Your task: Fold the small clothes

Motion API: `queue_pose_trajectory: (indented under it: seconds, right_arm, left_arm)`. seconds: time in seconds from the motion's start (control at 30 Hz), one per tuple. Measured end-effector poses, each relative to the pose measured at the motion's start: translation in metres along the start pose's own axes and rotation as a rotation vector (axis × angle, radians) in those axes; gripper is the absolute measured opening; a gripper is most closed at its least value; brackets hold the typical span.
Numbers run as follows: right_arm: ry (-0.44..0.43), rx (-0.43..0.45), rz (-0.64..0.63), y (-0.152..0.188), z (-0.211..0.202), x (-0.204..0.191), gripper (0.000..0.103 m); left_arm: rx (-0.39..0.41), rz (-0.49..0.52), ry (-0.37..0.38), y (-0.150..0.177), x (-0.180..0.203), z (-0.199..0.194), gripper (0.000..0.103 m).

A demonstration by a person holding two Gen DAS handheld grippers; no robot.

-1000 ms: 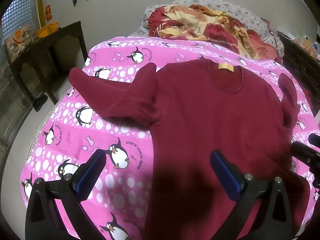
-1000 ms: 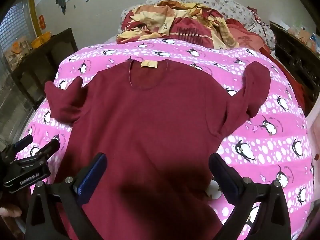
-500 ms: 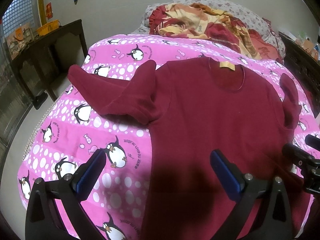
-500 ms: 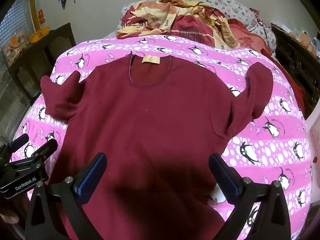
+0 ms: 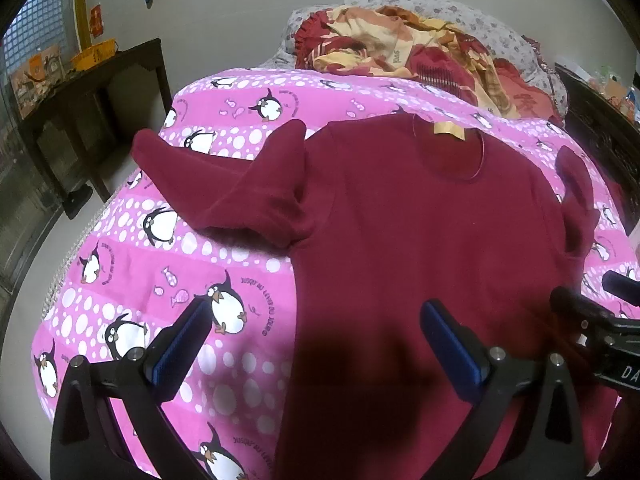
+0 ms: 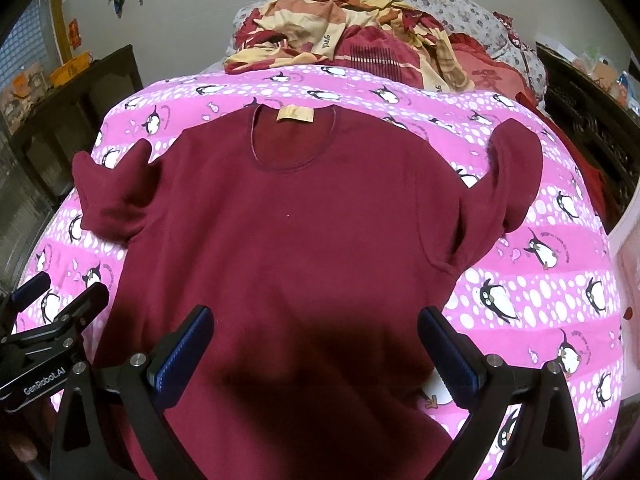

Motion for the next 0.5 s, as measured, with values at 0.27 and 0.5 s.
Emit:
queue_pose_trajectory:
  seconds: [0.27, 0.5]
  right_arm:
    - [0.002, -0.014, 0.011, 0.0006, 0.0038, 0.0005, 0.103]
    - [0.004, -0.018, 0.007, 0.0002, 0.0054, -0.0004, 0.103]
  left_arm:
    - [0.028, 0.003, -0.007, -0.0023, -0.0004, 0.0005, 0.103]
    - [0.031, -0.001, 0.002, -0.0030, 0.0006, 0.0005, 0.103]
Point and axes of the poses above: each gripper's, at about its wrist camera, not at the fingertips, and z roughly the way its jaws point, x to its right, y to its underside, the point moved 9 cm from there along z, roughly the way its jaws point, and after that the axes turned 4 degrees about -z, right-handed, at the moved point
